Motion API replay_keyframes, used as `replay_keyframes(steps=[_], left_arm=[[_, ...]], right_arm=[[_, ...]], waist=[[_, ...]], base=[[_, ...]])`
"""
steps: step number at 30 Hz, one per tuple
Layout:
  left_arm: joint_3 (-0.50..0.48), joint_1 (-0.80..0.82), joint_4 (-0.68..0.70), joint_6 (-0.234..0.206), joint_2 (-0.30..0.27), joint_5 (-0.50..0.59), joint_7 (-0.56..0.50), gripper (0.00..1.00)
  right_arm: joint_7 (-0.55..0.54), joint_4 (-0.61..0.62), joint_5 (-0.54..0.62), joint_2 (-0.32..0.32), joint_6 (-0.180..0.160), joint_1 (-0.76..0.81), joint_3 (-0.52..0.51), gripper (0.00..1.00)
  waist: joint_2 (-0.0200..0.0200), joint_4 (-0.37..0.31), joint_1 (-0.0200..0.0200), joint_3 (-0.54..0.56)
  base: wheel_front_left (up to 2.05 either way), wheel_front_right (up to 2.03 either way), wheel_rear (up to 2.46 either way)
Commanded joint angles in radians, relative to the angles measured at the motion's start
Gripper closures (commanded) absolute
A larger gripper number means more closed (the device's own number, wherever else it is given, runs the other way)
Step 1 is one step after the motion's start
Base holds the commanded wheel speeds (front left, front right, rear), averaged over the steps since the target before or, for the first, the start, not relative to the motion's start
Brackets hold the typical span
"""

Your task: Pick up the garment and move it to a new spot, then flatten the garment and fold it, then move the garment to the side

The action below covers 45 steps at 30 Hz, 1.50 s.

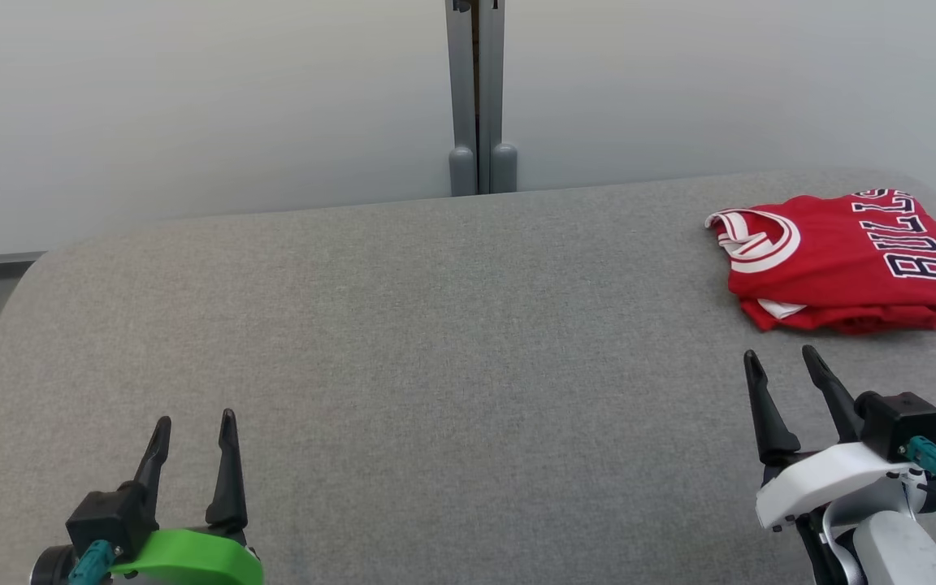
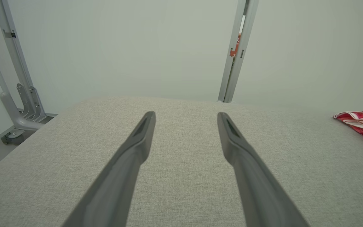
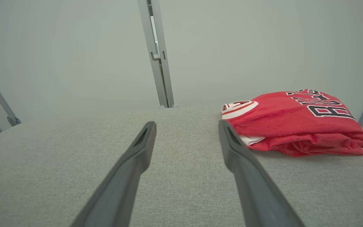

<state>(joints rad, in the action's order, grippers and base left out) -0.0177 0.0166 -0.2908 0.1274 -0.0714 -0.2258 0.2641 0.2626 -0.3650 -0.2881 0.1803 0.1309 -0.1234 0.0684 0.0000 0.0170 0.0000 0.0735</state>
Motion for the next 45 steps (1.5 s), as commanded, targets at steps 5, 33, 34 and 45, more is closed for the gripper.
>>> replay_keyframes(steps=[5,33,34,45], left_arm=[[0.001,-0.012,-0.037,0.000,0.004,-0.007,-0.002,1.00],[-0.033,0.028,-0.007,0.001,0.009,-0.476,-0.131,1.00],[-0.034,0.030,-0.006,0.001,0.009,-0.492,-0.134,1.00],[-0.044,0.042,0.003,0.002,0.011,-0.637,-0.174,1.00]], right_arm=[[-0.003,-0.031,-0.006,-0.016,0.000,0.022,0.005,1.00],[-0.131,0.023,-0.454,-0.054,0.000,0.017,-0.060,1.00],[-0.135,0.025,-0.469,-0.056,0.000,0.016,-0.062,1.00],[-0.174,0.042,-0.608,-0.067,0.000,0.015,-0.082,1.00]], waist=[[0.0000,0.001,0.0000,0.000],[0.0000,-0.003,0.0000,-0.017],[0.0000,-0.003,0.0000,-0.018],[0.0000,-0.005,0.0000,-0.024]], base=[[0.00,0.00,0.00],[0.00,0.00,0.00],[0.00,0.00,0.00],[0.00,0.00,0.00]])
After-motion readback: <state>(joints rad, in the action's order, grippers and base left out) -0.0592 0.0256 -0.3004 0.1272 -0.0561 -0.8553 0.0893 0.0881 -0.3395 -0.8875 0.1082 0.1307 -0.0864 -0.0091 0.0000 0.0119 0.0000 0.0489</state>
